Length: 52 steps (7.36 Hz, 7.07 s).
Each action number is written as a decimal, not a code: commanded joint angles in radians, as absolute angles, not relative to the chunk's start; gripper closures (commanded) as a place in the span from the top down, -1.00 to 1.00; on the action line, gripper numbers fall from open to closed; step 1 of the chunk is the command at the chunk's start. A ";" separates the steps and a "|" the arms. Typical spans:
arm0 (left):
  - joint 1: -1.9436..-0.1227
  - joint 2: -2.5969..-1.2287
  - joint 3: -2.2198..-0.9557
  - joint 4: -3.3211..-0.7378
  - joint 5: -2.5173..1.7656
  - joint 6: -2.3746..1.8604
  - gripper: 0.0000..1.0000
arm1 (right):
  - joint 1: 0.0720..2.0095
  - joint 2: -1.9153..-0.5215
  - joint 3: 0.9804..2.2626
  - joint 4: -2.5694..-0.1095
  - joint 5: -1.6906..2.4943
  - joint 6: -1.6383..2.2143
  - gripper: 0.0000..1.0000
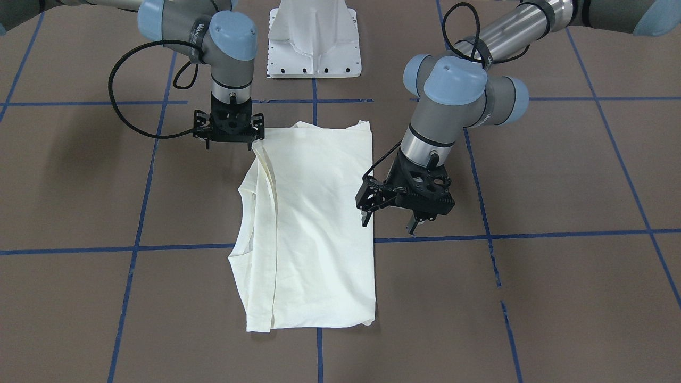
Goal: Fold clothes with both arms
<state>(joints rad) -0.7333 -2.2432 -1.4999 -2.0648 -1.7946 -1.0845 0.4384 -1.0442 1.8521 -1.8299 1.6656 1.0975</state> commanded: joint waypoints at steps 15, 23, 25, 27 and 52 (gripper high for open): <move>-0.733 -2.249 -1.502 -2.065 -1.822 -1.088 1.00 | 0.537 -0.935 1.598 -1.787 1.759 1.043 1.00; -0.735 -2.241 -1.532 -2.063 -1.862 -1.083 1.00 | 0.624 -0.901 1.626 -1.779 1.782 0.982 1.00; -0.736 -2.238 -1.589 -2.060 -1.862 -1.085 1.00 | 0.670 -0.798 1.454 -1.752 1.784 0.927 1.00; -0.735 -2.240 -1.591 -2.063 -1.864 -1.075 1.00 | 0.698 -0.732 1.250 -1.622 1.784 0.908 1.00; -0.267 -2.019 -1.856 -1.746 -1.638 -1.982 0.94 | 0.676 -1.091 1.913 -1.663 2.063 1.293 1.00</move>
<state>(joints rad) -0.2989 -2.0143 -1.8601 -1.7621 -1.6478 -1.9632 0.6815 -1.0897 1.9119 -1.6645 2.0667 1.2876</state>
